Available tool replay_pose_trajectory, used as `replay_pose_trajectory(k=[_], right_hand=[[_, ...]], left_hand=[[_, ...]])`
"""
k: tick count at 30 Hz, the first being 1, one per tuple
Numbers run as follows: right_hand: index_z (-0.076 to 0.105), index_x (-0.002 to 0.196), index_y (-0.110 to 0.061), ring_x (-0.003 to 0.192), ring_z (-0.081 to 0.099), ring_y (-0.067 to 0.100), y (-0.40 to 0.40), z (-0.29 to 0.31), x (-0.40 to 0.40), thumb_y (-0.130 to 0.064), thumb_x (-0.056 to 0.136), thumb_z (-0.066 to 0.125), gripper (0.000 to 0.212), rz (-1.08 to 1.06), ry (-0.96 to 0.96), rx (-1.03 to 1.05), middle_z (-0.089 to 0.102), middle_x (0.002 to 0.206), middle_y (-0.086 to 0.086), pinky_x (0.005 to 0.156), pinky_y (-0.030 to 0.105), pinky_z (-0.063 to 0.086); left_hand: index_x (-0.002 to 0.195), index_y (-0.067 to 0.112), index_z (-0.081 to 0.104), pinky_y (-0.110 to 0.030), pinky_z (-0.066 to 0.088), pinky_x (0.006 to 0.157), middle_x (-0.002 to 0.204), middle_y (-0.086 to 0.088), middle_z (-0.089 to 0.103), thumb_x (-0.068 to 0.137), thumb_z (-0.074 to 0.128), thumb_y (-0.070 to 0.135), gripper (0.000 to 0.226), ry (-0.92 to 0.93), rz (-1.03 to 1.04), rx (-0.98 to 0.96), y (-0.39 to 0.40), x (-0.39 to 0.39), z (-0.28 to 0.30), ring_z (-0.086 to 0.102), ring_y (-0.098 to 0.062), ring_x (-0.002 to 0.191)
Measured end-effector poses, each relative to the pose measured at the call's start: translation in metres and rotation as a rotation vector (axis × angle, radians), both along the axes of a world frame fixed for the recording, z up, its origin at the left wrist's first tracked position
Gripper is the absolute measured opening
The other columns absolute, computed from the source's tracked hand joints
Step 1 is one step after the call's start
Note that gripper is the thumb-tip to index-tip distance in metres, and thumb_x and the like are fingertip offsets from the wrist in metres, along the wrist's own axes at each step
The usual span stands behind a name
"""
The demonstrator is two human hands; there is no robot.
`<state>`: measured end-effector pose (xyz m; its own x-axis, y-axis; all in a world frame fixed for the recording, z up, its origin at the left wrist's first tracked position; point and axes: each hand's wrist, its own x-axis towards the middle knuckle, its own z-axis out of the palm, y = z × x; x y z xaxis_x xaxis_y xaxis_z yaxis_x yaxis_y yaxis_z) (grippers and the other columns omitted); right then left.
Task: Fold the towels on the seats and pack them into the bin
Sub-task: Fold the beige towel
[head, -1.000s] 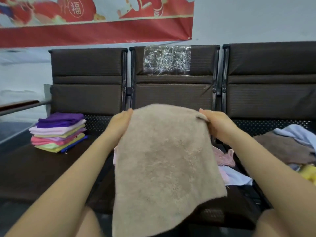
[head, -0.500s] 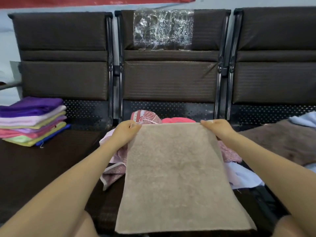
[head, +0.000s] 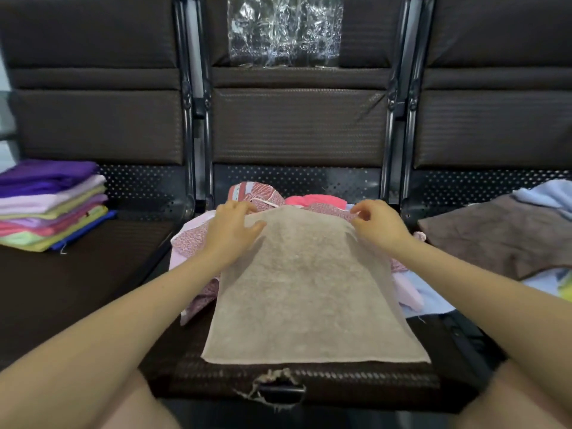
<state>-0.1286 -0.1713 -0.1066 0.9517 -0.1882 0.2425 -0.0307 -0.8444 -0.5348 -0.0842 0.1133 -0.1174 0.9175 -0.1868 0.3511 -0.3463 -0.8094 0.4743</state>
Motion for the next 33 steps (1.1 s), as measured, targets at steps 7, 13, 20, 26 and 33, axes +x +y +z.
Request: replay_pose_trajectory(k=[7,13,20,26,33], right_hand=[[0.064,0.073,-0.022,0.059,0.050,-0.003,0.063,0.009,-0.073,-0.018,0.089,0.064,0.016,0.521,0.212,-0.004,0.059,0.064,-0.011,0.062,0.018,0.039],[0.061,0.090,-0.022,0.069,0.047,0.005,0.068,-0.014,-0.126,-0.040,0.079,0.075,0.025,0.761,0.468,-0.170,0.055,0.077,-0.009,0.068,0.024,0.040],[0.058,0.100,-0.016,0.087,0.054,0.019,0.069,-0.019,-0.128,-0.028,0.095,0.054,0.014,0.691,0.275,-0.346,0.063,0.099,0.003,0.080,0.032,0.042],[0.048,0.103,-0.016,0.080,0.049,0.021,0.069,-0.004,-0.110,-0.028,0.095,0.053,0.016,0.589,0.342,-0.386,0.061,0.093,0.006,0.074,0.036,0.039],[0.049,0.066,-0.009,0.058,0.040,0.009,0.020,0.029,-0.086,-0.028,0.096,0.054,0.036,0.490,0.272,-0.212,0.046,0.063,-0.001,0.058,0.024,0.032]], left_hand=[[0.075,0.026,0.066,-0.024,0.044,0.066,0.070,0.010,0.064,0.087,0.065,0.037,0.016,0.210,-0.472,0.028,-0.016,-0.099,0.011,0.055,-0.001,0.065],[0.094,0.031,0.060,-0.026,0.044,0.077,0.083,0.015,0.050,0.071,0.041,0.068,0.048,0.241,-0.649,0.403,0.010,-0.141,-0.015,0.047,-0.001,0.080],[0.098,0.021,0.053,-0.033,0.044,0.076,0.090,0.006,0.056,0.094,0.043,0.042,0.024,0.122,-0.634,0.357,0.010,-0.138,-0.024,0.051,-0.012,0.083],[0.107,0.014,0.040,-0.037,0.036,0.062,0.071,0.000,0.054,0.103,0.031,0.030,0.019,0.104,-0.505,0.371,-0.007,-0.119,-0.015,0.050,-0.022,0.068],[0.081,0.026,0.051,-0.034,0.033,0.060,0.071,0.005,0.057,0.094,0.048,0.050,0.027,0.056,-0.507,0.360,0.007,-0.086,0.013,0.052,-0.016,0.068]])
